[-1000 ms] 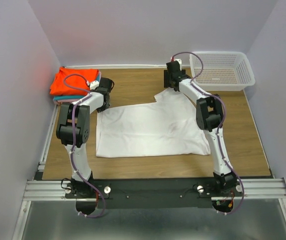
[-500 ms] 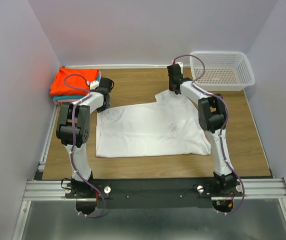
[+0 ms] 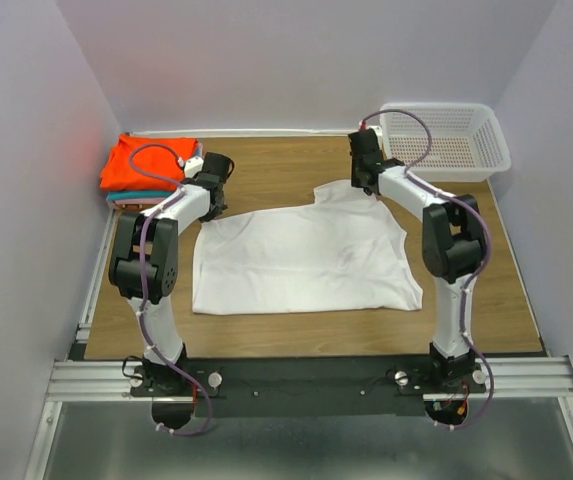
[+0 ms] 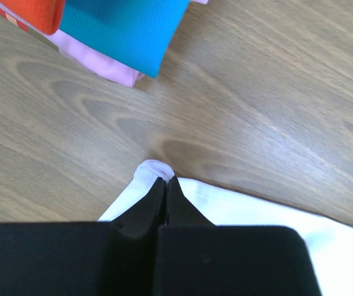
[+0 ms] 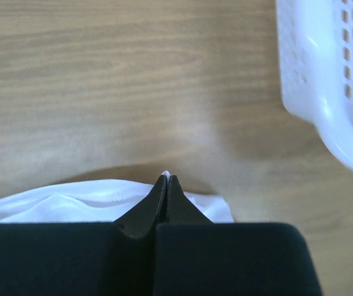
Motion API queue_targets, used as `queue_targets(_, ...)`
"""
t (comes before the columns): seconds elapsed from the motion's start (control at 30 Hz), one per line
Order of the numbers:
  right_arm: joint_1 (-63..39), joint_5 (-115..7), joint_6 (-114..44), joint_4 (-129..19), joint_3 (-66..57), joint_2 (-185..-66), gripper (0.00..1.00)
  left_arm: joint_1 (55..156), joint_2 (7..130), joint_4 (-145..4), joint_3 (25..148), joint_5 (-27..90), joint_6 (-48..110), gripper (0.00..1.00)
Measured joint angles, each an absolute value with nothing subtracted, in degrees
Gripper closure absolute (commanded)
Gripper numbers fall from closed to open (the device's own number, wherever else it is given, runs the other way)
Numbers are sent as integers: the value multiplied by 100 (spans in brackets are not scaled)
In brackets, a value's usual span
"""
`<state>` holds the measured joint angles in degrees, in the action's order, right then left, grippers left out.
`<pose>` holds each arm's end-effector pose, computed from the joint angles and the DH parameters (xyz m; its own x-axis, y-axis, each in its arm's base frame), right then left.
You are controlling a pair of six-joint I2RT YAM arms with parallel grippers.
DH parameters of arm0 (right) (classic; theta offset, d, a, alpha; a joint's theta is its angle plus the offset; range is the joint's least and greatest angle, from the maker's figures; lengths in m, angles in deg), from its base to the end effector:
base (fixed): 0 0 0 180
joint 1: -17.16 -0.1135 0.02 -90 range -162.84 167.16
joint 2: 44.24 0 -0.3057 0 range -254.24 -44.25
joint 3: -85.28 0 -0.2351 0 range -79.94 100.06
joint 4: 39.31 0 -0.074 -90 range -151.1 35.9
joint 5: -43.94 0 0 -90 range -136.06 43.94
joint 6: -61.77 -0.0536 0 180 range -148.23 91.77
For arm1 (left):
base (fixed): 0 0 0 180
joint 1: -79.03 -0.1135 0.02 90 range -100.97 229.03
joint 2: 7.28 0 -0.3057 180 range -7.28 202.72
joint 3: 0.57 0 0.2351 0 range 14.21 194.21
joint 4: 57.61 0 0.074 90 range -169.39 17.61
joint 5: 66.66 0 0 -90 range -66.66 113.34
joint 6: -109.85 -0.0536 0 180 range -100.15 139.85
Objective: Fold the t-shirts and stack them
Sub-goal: Fold the tshirt
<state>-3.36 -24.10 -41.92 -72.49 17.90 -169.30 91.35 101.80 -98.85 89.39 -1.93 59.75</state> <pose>0.4863 0.1606 0.2247 -0.6693 -0.0161 -0.7428 0.0806 0.9923 -0.0942 0.3982 -0.0636 0.2190 -0.6429 -0.4533 -0.6174 -0.5549 0.8313 -0.0326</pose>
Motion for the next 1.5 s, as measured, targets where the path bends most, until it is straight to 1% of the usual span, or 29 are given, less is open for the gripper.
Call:
queue_targets(0.17,-336,-2531,-4367,-6996,584,-15817,100,9187,10044,-9881,8860,-191,5982,100)
queue_targets(0.37,-355,-2716,-4638,-6860,-632,-14985,100,9191,9863,-9879,8508,-195,6027,100)
queue_targets(0.63,-419,-2786,-4809,-6847,-1818,-13422,100,9191,9424,-9833,8008,-198,6071,100)
queue_targets(0.83,-427,-2795,-4879,-6873,-2382,-12489,100,9191,9245,-9815,7761,-200,6124,100)
queue_targets(1.3,-427,-2933,-4938,-7114,-2892,-11415,100,9191,8718,-9839,7533,-414,6325,100)
queue_targets(1.5,-427,-3040,-4988,-7208,-3101,-11035,99,9259,8429,-9839,7230,-458,6458,100)
